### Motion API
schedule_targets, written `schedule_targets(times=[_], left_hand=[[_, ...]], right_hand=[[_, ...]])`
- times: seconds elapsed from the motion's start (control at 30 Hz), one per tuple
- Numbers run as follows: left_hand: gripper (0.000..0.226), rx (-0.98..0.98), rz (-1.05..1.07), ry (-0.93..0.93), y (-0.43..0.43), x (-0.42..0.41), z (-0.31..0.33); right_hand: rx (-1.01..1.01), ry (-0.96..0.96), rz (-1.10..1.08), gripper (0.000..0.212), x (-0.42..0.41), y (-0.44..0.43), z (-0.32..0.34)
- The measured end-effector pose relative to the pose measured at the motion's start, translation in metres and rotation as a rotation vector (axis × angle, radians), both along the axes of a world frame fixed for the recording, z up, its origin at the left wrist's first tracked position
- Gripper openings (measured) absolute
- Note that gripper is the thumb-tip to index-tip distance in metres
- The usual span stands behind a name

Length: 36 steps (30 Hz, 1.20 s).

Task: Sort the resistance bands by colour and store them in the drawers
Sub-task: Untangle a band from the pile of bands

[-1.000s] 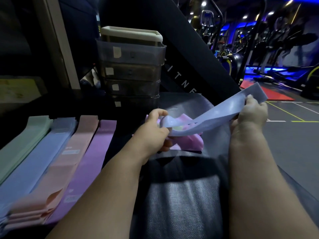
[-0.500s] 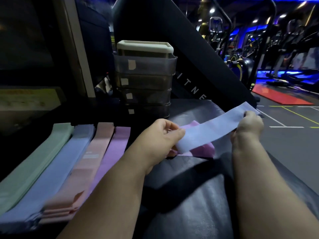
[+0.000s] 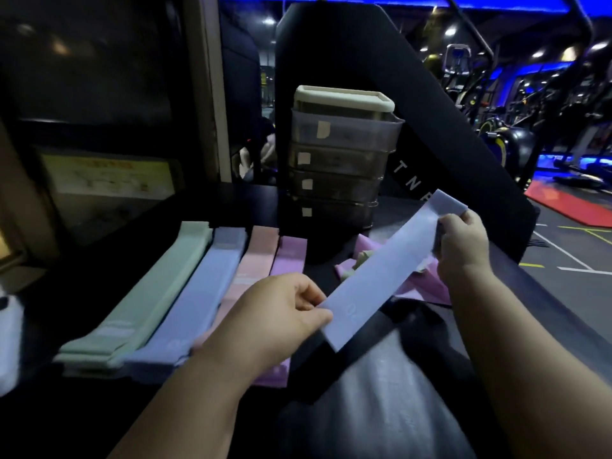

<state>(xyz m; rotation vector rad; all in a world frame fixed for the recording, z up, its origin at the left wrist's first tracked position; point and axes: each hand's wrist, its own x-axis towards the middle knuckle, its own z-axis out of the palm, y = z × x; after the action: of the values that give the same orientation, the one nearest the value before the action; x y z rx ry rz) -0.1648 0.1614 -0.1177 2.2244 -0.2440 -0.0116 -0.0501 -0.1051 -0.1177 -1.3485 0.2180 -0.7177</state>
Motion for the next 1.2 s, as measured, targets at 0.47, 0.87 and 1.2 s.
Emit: schedule_targets(times=[0.47,0.87,1.2], left_hand=[[0.01,-0.064,0.144,-0.094,0.113,-0.016,0.009],[0.022,0.165,0.292,-0.112,0.169,-0.015,-0.004],[0.022,0.245,0.259,-0.102,0.172,-0.015,-0.008]], right_hand=[[-0.205,0.182,0.334,0.022,0.045,0.144,0.02],[-0.403,0.359,0.478,0.026,0.08,0.24,0.006],[-0.578,0.444,0.429,0.034,0.086,0.265,-0.011]])
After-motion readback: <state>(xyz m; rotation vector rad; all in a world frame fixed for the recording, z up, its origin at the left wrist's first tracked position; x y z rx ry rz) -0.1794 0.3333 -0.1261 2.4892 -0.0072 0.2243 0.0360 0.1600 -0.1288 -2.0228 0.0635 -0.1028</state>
